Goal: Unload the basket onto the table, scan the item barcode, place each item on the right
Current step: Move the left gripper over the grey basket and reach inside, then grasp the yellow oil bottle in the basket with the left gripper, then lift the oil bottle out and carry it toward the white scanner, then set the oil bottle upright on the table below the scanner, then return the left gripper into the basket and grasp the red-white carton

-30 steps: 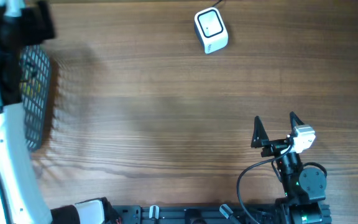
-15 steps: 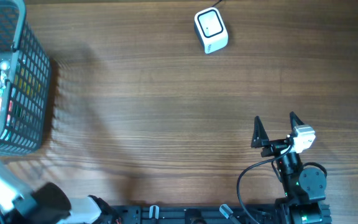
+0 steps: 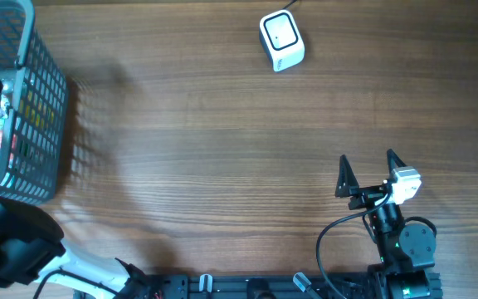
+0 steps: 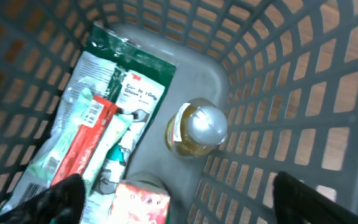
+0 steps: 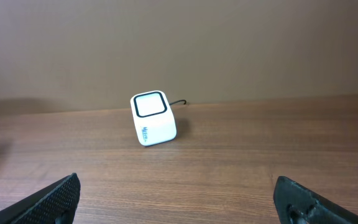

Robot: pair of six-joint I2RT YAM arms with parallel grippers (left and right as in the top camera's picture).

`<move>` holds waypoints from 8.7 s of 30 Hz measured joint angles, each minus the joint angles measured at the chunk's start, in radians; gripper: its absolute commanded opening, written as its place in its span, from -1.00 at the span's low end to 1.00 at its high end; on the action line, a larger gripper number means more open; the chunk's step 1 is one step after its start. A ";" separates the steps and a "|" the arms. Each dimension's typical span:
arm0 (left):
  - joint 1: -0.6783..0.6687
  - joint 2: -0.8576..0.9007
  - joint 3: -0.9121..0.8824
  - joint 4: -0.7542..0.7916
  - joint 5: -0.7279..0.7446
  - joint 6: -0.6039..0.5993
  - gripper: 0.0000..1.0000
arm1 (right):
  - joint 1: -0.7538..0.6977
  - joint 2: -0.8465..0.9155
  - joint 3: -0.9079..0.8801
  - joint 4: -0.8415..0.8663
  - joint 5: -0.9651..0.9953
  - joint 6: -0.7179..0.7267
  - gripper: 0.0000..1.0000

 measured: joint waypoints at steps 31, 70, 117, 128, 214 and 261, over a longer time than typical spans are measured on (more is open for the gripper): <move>-0.066 0.220 0.000 0.103 0.032 0.031 0.49 | 0.000 0.000 0.000 0.000 0.000 0.000 0.99; -0.071 -0.193 -0.002 0.310 0.061 -0.129 -0.35 | 0.000 0.000 0.000 0.000 0.000 0.000 0.99; -1.486 0.131 0.001 0.223 -0.465 -0.934 -0.44 | 0.000 0.000 0.000 0.000 0.000 0.000 1.00; -1.624 0.242 0.001 0.224 -0.570 -0.948 -0.45 | 0.000 0.000 0.000 0.000 0.000 0.000 0.99; -0.106 -0.081 0.192 -0.221 -0.548 -0.393 1.00 | 0.000 0.000 0.000 0.000 0.000 0.000 0.99; -0.002 0.013 -0.484 0.262 -0.293 -0.210 0.76 | 0.000 0.000 0.000 0.000 0.000 0.000 0.99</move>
